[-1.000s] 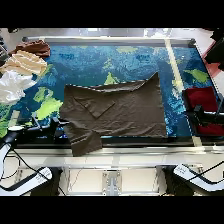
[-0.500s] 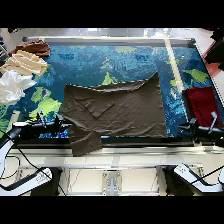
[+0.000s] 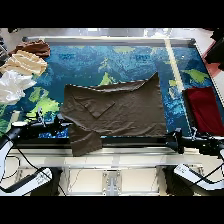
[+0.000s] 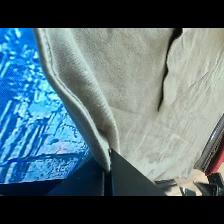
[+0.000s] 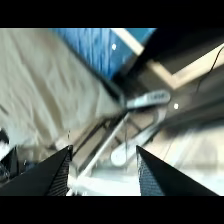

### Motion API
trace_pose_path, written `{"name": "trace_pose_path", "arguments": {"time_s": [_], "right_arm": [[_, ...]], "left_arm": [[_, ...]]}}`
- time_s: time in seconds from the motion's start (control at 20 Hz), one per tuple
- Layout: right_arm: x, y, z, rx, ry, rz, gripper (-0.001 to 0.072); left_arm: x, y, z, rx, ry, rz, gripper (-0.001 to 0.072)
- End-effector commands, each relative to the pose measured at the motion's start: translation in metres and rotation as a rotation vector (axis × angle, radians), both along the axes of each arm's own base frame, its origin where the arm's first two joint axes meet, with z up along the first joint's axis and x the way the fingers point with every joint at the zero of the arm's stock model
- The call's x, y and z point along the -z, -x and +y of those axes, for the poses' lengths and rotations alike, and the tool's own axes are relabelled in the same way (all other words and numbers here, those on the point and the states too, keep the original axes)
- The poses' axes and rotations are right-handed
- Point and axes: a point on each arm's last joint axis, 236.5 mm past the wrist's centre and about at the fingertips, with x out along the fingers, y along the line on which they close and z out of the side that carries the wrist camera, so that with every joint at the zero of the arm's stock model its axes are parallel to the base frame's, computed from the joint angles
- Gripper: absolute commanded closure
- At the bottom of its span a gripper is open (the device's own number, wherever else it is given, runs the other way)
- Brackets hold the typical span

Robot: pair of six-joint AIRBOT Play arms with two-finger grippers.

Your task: Fold the shirts.

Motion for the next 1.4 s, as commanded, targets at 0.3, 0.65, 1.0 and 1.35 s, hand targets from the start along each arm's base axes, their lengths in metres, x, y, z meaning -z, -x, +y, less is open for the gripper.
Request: {"name": "trace_pose_path", "arguments": {"time_s": [0.3,0.65,1.0,1.35], "right_arm": [[0.014,-0.069,-0.018,0.164,0.158,-0.141,0.0478],[-0.151,-0.132,0.008,-0.008,0.07,-0.789,0.0703],[-0.44,-0.052,0.048,-0.402,0.944,-1.362,0.0704],[-0.622,0.022,0.04,-0.246,1.672,-1.474,0.0707]], "left_arm": [[-0.001,-0.001,0.0,0.013,-0.009,-0.016,0.0694],[-0.122,-0.052,0.037,-0.015,-0.194,-0.42,0.0696],[-0.448,0.015,0.081,-0.275,-0.782,-1.148,0.0696],[-0.601,0.064,0.066,-0.321,-1.13,-1.364,0.0696]]}}
